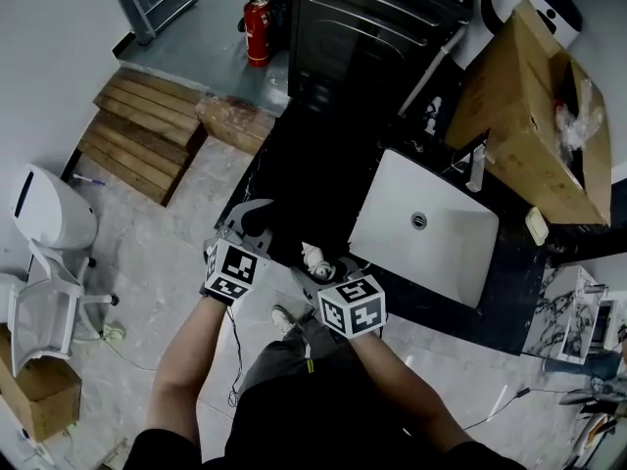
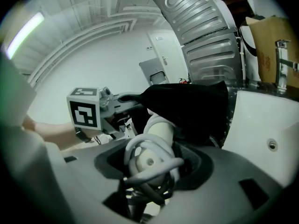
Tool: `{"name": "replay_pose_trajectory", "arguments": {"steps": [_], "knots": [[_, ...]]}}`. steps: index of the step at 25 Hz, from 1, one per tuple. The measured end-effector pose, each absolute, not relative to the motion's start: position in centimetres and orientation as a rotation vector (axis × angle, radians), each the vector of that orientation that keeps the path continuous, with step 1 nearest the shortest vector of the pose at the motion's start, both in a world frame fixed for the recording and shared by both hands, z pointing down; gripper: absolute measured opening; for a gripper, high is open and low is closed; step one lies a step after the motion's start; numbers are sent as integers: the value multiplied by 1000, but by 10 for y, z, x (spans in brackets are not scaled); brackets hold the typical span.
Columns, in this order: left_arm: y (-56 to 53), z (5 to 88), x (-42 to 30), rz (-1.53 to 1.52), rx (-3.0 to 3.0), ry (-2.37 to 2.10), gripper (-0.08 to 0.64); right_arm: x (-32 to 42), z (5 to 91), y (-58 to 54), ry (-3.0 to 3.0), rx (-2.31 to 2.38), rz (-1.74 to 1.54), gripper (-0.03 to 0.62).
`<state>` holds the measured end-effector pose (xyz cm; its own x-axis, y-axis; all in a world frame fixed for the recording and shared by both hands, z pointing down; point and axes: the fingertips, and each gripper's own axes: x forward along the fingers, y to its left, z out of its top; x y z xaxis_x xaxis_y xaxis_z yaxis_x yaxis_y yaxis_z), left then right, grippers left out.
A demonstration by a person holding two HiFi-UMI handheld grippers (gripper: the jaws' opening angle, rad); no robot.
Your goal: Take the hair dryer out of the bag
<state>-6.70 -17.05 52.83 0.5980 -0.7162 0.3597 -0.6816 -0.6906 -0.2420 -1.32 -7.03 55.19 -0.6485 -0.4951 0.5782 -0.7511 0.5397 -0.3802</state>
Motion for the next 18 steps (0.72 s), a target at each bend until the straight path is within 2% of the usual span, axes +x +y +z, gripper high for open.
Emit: {"name": "replay_pose_trajectory", "arguments": {"steps": [18], "knots": [[-191, 525, -85, -667, -2738, 1307, 25, -16, 500, -29, -2522, 911, 922, 255]]}}
